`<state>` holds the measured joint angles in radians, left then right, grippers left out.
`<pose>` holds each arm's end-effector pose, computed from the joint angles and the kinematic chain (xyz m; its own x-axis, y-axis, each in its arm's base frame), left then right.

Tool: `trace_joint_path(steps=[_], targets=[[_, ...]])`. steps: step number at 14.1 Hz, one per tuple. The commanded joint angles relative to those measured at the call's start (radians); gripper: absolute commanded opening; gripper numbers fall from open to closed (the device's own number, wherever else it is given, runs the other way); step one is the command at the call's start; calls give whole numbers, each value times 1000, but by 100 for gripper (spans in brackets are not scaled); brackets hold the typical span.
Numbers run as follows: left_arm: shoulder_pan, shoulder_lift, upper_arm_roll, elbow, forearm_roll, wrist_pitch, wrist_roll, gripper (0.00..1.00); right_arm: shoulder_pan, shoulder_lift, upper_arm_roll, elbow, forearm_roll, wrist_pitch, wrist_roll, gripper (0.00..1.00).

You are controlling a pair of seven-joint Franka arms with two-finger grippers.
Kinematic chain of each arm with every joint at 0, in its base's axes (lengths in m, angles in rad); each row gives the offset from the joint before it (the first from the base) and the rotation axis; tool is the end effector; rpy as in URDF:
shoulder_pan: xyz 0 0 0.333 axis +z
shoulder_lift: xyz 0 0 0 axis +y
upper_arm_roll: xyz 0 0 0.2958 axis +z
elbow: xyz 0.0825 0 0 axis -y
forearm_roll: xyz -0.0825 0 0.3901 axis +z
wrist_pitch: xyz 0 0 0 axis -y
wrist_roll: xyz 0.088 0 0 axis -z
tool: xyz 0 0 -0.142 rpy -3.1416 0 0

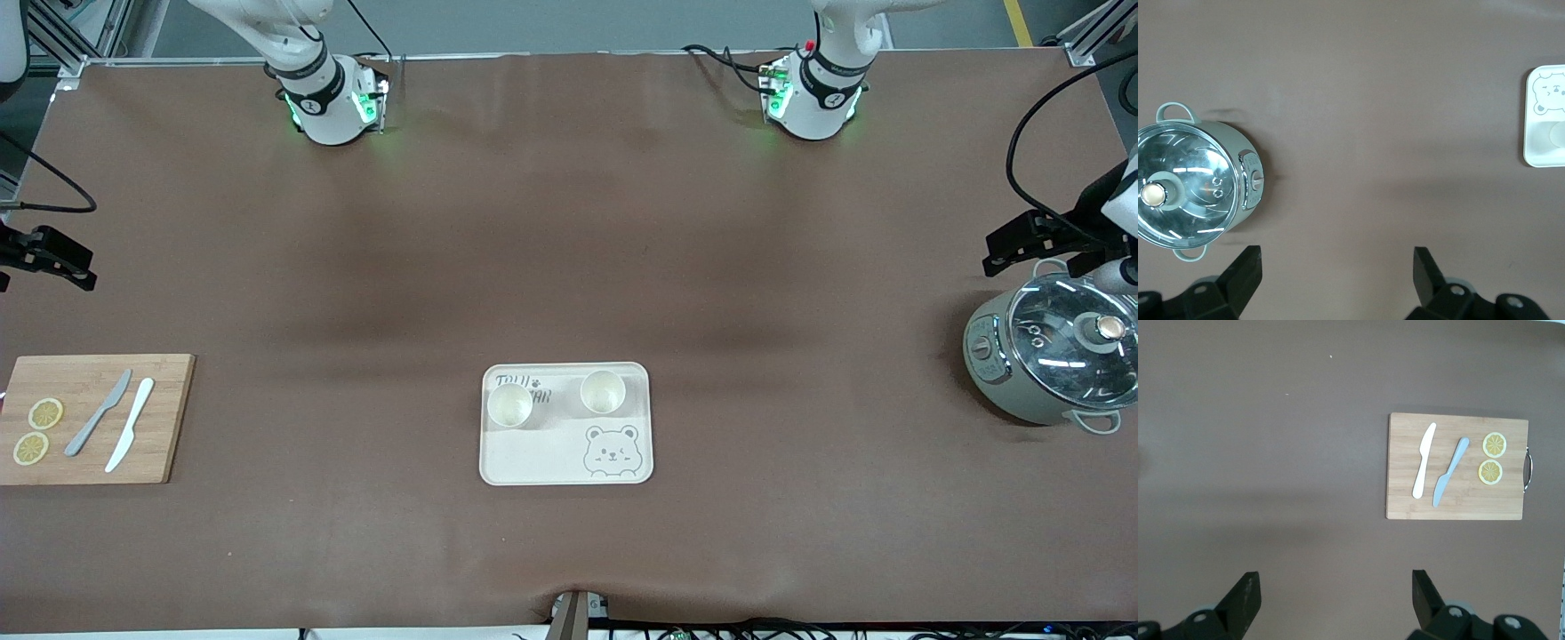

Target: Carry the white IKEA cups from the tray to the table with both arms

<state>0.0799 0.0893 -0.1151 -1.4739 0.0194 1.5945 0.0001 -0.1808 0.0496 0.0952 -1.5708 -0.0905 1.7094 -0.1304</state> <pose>0.5901 -0.0154 0.5669 0.9989 -0.0350 0.0319 -0.0347 -0.9994 -0.0092 0.5878 -0.0632 0.5544 0.9955 0.0565 0.0767 0.0490 -0.9941 0.0964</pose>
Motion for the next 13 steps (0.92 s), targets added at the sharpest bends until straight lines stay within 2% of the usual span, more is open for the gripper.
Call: trace_joint_path(steps=[1, 3, 7, 9, 13], targets=[[1, 4, -5, 10, 1, -13, -17, 100, -3, -4, 9, 79, 31, -58, -18, 100], [4, 4, -8, 7, -9, -13, -8, 100, -3, -4, 8, 113, 46, -92, -18, 100], [8, 17, -12, -2, -19, -4, 5, 100, -3, -5, 9, 115, 60, -100, -17, 100], [-15, 45, -14, 12, -21, 5, -73, 100, -5, -4, 8, 115, 61, -100, -17, 100], [-158, 278, -12, 242, -16, 18, -293, 100, -2, -4, 9, 117, 60, -100, -15, 100]])
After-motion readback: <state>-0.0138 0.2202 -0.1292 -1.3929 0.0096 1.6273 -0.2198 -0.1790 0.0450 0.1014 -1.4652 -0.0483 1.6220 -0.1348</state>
